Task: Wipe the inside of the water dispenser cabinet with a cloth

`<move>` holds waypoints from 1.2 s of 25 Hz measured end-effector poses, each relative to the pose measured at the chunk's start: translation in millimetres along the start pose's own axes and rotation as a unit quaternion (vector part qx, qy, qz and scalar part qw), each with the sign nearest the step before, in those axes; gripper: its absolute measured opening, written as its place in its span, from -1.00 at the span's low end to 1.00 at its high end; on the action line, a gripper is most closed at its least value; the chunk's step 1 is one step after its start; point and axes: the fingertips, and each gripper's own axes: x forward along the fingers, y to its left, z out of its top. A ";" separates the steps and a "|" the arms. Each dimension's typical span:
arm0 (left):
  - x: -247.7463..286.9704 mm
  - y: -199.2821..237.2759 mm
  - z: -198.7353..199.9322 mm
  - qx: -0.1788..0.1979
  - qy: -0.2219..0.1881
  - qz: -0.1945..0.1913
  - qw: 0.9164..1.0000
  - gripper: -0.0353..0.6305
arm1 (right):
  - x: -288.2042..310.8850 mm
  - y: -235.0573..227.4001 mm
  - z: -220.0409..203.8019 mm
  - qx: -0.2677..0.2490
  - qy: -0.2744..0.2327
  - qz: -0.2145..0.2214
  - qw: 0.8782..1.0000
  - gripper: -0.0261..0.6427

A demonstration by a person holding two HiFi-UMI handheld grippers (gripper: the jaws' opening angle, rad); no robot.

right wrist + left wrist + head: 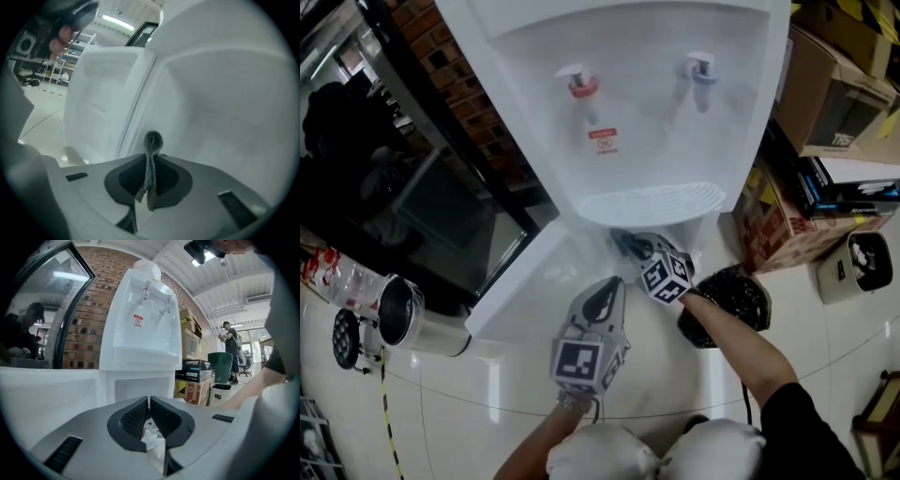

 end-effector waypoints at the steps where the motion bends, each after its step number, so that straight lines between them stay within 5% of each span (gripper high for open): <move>1: 0.2 0.6 0.2 0.000 -0.001 0.000 1.000 -0.83 | -8.5 -15.1 14.1 0.016 -0.022 -0.021 0.999 -0.85; 5: 1.9 1.8 0.6 -0.001 -0.002 0.002 1.000 -0.83 | -29.9 -56.4 75.2 0.060 -0.104 -0.067 0.991 -0.85; 8: 1.8 0.9 0.8 0.002 -0.001 0.000 1.000 -0.83 | -21.3 -55.1 93.0 0.053 -0.117 -0.064 0.990 -0.85; 17: -5.6 4.2 2.5 0.005 -0.001 0.003 1.000 -0.83 | 22.1 6.0 13.7 -0.035 0.005 0.004 0.999 -0.85; 22: -4.6 1.0 3.7 0.006 -0.004 0.000 1.000 -0.83 | 14.0 14.6 -4.3 -0.038 0.023 0.013 0.999 -0.85; 26: -5.8 1.3 7.5 0.006 -0.015 0.001 1.000 -0.83 | -9.7 -21.4 8.7 0.041 0.000 -0.055 0.998 -0.85; 30: -6.3 2.6 11.6 0.005 -0.023 0.005 1.000 -0.83 | -56.8 -77.4 17.2 0.141 0.007 -0.193 0.971 -0.85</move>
